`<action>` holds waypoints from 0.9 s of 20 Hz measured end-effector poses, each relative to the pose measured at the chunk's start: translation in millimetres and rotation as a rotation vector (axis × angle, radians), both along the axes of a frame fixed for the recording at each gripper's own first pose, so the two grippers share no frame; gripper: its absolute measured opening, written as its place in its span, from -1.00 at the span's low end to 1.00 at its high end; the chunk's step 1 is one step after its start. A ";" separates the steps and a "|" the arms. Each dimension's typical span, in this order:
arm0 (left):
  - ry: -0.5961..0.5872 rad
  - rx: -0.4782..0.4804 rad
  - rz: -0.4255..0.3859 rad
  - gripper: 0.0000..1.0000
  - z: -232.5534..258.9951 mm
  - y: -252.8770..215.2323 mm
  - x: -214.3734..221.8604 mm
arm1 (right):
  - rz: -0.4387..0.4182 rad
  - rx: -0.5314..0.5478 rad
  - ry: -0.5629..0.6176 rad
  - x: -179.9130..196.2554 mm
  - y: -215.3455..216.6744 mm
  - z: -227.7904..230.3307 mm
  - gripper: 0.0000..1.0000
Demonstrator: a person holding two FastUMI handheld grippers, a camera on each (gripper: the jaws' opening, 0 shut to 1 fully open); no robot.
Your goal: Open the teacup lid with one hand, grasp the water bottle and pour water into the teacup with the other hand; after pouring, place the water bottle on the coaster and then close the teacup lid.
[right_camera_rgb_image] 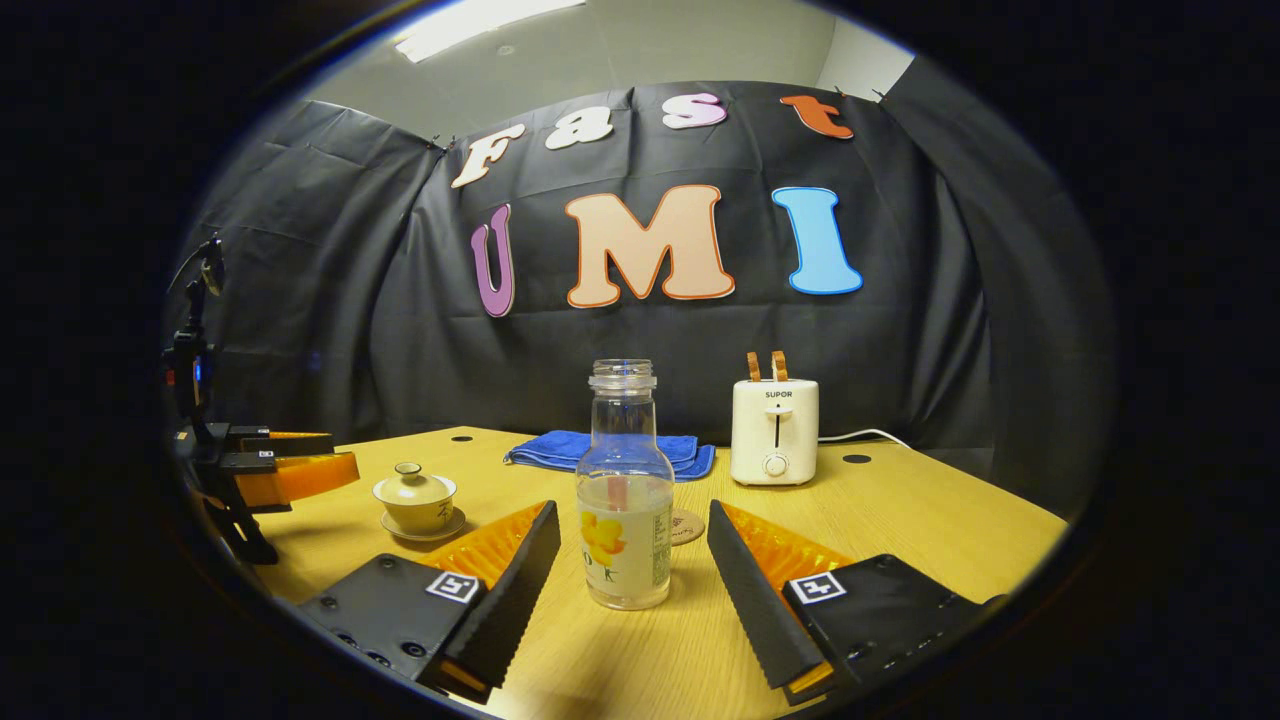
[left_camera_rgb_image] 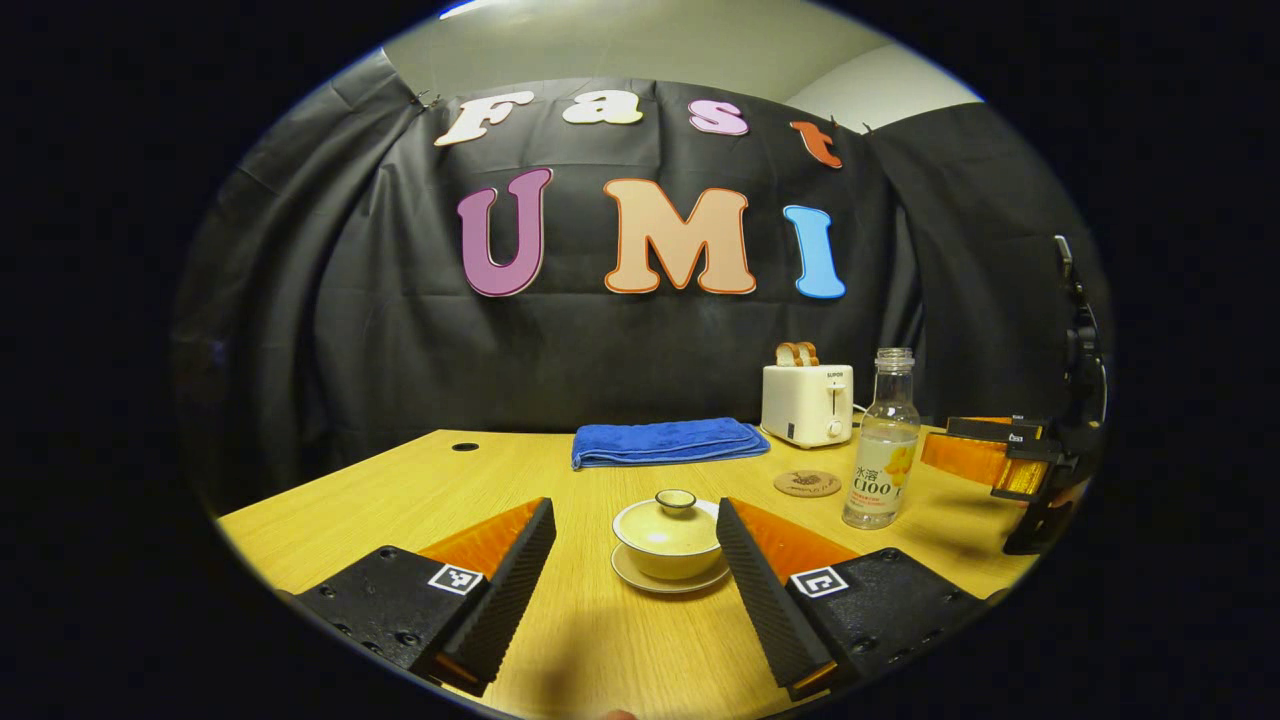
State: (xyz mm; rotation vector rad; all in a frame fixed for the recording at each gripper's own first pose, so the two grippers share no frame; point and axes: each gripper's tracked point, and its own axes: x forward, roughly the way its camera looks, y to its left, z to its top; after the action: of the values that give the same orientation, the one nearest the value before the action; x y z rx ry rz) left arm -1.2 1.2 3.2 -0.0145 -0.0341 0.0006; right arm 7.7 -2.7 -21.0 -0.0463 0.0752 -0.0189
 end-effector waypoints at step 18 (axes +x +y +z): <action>0.088 0.017 -0.057 0.90 -14.3 -15.2 29.4 | 0.003 0.000 0.000 -1.3 0.5 -0.7 0.96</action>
State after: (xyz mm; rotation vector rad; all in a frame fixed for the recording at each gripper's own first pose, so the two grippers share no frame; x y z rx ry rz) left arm 28.2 -14.0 -11.1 0.0016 0.0539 -0.0560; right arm 6.4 -2.2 -21.7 -0.0468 0.0750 -0.0160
